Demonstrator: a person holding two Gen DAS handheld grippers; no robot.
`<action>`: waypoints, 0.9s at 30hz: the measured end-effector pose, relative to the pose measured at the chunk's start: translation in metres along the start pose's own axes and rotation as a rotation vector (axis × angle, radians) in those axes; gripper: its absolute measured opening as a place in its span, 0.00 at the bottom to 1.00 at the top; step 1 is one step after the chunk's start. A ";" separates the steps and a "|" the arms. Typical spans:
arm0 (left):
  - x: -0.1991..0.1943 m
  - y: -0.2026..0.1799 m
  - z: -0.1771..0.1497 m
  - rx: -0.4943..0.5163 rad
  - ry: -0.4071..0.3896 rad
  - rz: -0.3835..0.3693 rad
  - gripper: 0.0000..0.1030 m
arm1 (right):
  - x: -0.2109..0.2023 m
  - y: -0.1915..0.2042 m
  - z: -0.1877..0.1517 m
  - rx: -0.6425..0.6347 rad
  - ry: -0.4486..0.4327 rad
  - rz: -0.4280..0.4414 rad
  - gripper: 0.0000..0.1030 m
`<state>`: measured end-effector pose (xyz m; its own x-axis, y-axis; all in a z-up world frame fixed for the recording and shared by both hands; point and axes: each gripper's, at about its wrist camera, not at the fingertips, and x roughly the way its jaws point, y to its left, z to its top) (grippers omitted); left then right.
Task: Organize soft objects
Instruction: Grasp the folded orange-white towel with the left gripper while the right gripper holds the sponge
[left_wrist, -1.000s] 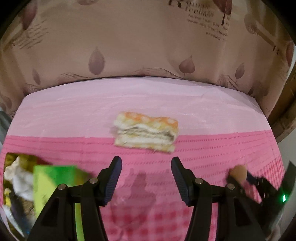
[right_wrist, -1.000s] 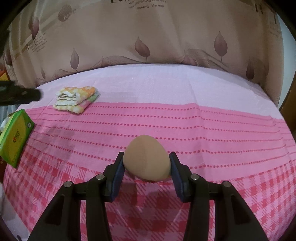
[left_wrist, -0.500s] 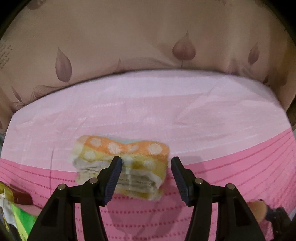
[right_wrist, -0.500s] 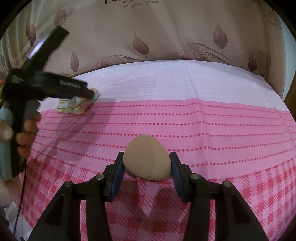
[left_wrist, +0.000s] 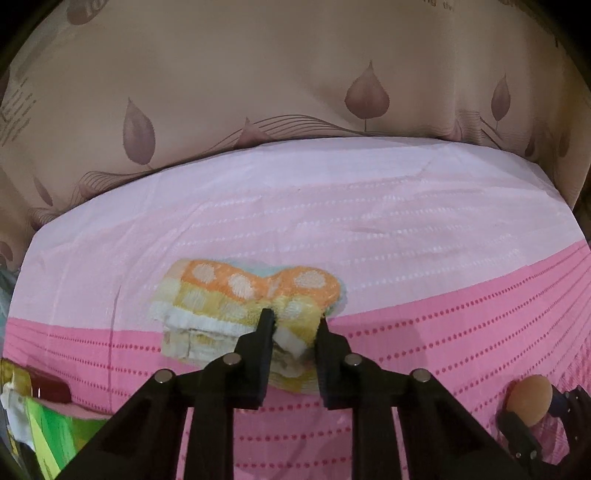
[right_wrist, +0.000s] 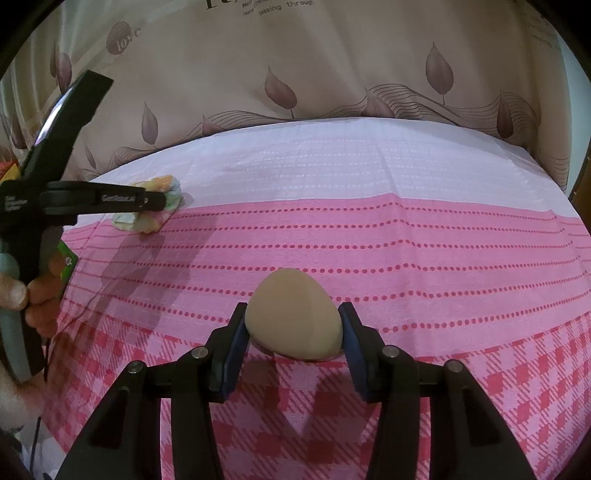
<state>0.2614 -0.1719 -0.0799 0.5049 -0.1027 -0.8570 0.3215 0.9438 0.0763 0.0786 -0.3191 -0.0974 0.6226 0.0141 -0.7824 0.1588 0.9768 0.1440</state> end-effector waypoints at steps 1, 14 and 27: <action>-0.003 0.000 -0.002 -0.003 -0.005 0.000 0.19 | 0.000 0.000 0.000 0.000 0.000 0.000 0.44; -0.050 0.000 -0.022 -0.048 -0.051 -0.041 0.19 | 0.003 0.004 -0.003 -0.025 0.005 -0.030 0.45; -0.115 0.005 -0.042 -0.041 -0.103 -0.098 0.19 | 0.005 0.006 -0.003 -0.032 0.006 -0.037 0.45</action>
<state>0.1715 -0.1426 -0.0023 0.5525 -0.2247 -0.8026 0.3416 0.9394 -0.0279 0.0804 -0.3126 -0.1027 0.6124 -0.0215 -0.7903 0.1570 0.9830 0.0949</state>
